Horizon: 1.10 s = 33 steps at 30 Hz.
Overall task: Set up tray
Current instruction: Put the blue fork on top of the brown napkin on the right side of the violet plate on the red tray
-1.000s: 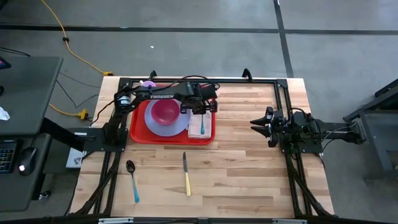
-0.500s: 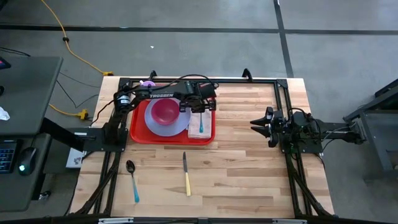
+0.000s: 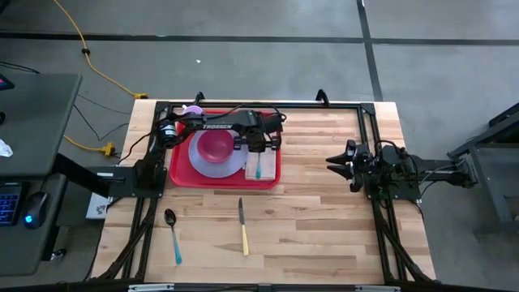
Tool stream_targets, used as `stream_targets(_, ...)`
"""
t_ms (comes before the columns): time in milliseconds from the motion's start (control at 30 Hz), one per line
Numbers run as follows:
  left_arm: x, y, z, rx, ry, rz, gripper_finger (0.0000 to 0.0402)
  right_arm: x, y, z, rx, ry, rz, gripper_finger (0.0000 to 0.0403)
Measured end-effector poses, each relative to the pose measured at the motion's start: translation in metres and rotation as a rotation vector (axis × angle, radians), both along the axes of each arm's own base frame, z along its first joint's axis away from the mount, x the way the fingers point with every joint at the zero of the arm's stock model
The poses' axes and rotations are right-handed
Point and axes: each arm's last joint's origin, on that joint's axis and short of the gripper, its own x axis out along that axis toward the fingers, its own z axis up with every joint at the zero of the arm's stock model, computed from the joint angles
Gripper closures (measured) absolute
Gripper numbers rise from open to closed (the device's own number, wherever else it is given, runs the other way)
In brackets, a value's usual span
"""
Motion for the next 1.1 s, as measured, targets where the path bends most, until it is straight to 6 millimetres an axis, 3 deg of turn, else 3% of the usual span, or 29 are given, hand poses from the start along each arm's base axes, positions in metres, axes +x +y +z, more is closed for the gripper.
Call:
stream_targets(467, 0.004, 0.002, -0.003, 0.013, -0.019, -0.001, 0.0391, 0.000, 0.000, 0.000, 0.000, 0.005, 0.007, 0.0284)
stream_targets(700, 0.008, 0.003, -0.012, -0.001, -0.033, -0.008, 0.0364, 0.000, 0.000, 0.000, 0.003, 0.002, 0.015, 0.0285)
stream_targets(1100, 0.009, 0.005, -0.014, -0.023, -0.045, -0.010, 0.0359, 0.000, 0.001, 0.000, 0.005, 0.002, 0.019, 0.0284)
